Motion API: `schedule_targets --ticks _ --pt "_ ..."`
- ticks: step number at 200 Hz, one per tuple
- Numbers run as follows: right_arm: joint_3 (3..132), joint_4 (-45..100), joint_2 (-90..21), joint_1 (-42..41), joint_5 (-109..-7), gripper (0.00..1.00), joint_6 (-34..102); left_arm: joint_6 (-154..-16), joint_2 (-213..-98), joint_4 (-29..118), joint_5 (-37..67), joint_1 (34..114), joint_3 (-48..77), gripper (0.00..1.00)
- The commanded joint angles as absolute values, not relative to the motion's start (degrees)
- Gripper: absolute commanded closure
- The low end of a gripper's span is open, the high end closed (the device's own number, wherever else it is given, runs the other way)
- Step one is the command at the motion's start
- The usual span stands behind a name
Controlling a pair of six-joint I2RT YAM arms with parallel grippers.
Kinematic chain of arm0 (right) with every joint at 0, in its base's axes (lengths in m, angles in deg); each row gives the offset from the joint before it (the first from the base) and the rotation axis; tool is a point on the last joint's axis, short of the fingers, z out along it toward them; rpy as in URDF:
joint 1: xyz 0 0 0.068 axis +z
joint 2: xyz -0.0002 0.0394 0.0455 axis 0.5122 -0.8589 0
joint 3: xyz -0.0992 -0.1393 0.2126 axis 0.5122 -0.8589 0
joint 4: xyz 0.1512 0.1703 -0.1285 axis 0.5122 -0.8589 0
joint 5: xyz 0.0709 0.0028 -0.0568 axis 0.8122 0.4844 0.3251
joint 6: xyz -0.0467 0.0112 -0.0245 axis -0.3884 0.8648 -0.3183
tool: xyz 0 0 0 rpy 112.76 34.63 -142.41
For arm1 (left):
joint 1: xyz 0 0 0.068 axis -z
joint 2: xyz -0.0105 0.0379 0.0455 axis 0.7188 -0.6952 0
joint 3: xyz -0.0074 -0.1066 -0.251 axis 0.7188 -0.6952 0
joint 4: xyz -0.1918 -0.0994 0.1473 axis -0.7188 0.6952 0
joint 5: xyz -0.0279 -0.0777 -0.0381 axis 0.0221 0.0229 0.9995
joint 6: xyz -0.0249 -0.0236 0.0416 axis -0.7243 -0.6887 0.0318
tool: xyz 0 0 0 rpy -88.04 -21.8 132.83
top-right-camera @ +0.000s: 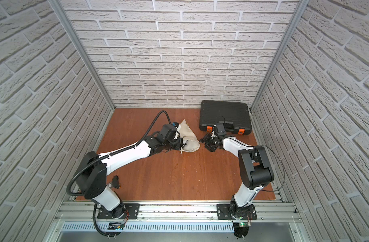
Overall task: Pack away hair dryers
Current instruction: Pull the drawstrings on both sides of the drawstring bag.
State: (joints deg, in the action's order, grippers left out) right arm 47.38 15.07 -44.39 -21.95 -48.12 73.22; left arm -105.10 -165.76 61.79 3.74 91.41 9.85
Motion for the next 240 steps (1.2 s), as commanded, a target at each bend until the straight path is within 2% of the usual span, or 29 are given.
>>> schedule_targets --ticks 1,50,74,86,116,186,196,225,240 --pt "49.59 18.54 -45.36 -21.34 -47.6 0.41 75.64 -103.99 -165.84 59.19 4.05 91.79 9.7 1.0" --pt "50.58 21.38 -47.96 -20.88 -48.71 0.41 79.55 -103.79 -166.05 59.25 3.97 92.51 9.78 1.0" --pt "51.85 21.43 -49.0 -20.36 -49.13 0.44 80.68 -103.78 -166.35 59.25 3.89 92.67 9.91 1.0" --pt "52.4 20.85 -49.37 -20.09 -49.47 0.49 80.74 -103.75 -166.41 59.3 3.89 92.73 10.08 1.0" --pt "52.55 19.89 -49.64 -20.0 -50.69 0.69 81.0 -103.62 -166.31 59.38 3.71 92.94 10.05 1.0" --pt "53.0 17.29 -49.73 -20.09 -52.64 0.97 79.74 -103.5 -165.86 59.69 3.8 93.24 9.82 1.0" --pt "52.9 17.21 -49.51 -20.09 -52.83 0.97 79.75 -103.4 -165.82 59.97 3.8 93.24 9.71 0.91" --pt "52.81 16.71 -49.37 -20.17 -53.28 0.97 79.6 -101.92 -164.93 60.93 3.55 94.07 9.29 0.47" --pt "52.65 16.77 -49.49 -20.17 -53.28 0.97 79.78 -100.79 -164.31 62.33 2.21 94.92 9.49 0.29"
